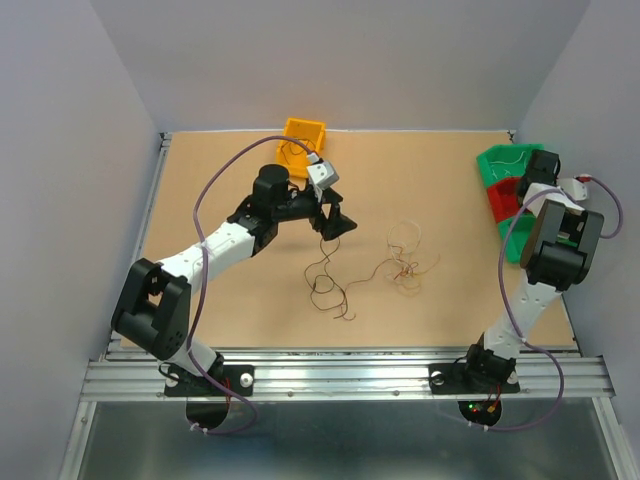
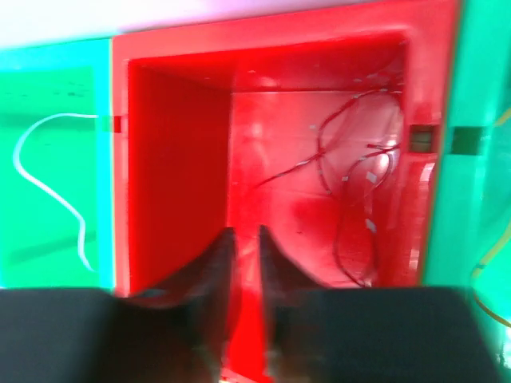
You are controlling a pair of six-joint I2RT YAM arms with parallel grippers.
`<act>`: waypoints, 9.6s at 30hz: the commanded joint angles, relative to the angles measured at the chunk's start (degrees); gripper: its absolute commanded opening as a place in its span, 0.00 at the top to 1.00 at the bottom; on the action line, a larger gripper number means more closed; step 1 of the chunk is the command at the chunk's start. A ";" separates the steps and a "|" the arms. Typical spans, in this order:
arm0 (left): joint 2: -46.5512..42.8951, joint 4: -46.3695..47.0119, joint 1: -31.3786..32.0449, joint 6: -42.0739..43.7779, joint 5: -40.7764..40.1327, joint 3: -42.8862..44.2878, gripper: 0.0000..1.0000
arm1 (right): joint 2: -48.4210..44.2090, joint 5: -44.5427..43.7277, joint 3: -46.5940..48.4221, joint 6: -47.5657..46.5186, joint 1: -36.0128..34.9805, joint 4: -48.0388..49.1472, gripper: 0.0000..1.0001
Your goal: Untangle the cables
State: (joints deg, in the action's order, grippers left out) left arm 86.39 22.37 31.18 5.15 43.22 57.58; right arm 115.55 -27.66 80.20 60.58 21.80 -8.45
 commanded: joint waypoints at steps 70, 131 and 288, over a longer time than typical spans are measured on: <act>-1.57 0.04 1.60 3.90 1.69 1.66 0.03 | -5.07 7.53 1.18 -36.76 -17.76 0.80 0.44; 1.59 -1.28 1.60 3.99 -0.07 3.68 0.03 | 6.09 -5.11 12.42 13.61 0.79 -19.40 0.96; -11.15 -22.72 10.22 3.11 -10.35 19.50 1.00 | -39.01 69.42 -45.23 -49.14 -44.46 65.92 0.04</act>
State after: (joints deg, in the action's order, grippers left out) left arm 76.36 -2.50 41.89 8.91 31.86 77.36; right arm 71.57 45.82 30.44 15.79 -19.29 49.82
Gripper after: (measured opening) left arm 0.017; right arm 0.965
